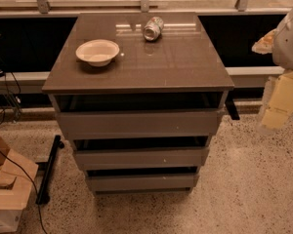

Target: Open middle drawer

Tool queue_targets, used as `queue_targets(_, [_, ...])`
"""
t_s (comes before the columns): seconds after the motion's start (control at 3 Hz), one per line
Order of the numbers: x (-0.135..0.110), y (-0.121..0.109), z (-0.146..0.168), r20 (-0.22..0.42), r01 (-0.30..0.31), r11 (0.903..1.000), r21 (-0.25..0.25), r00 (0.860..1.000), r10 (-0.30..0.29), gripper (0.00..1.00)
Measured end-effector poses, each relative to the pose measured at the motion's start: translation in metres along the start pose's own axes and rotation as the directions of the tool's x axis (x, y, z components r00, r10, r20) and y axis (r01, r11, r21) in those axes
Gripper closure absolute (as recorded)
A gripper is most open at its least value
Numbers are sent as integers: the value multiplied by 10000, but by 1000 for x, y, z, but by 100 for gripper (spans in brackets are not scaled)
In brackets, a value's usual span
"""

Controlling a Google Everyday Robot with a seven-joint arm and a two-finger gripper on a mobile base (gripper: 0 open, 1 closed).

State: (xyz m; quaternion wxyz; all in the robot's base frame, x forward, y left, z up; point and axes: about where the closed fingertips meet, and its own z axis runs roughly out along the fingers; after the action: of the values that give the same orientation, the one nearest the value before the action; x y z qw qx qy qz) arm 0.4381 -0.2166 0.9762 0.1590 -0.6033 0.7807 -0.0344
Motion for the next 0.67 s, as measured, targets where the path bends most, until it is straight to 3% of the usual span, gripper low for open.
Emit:
queue_targets(0.33, [0, 0, 0, 2, 0, 10000, 1, 10000, 0, 0])
queue_targets(0.67, [-4, 5, 10, 488, -2, 9996, 285, 9988, -12, 0])
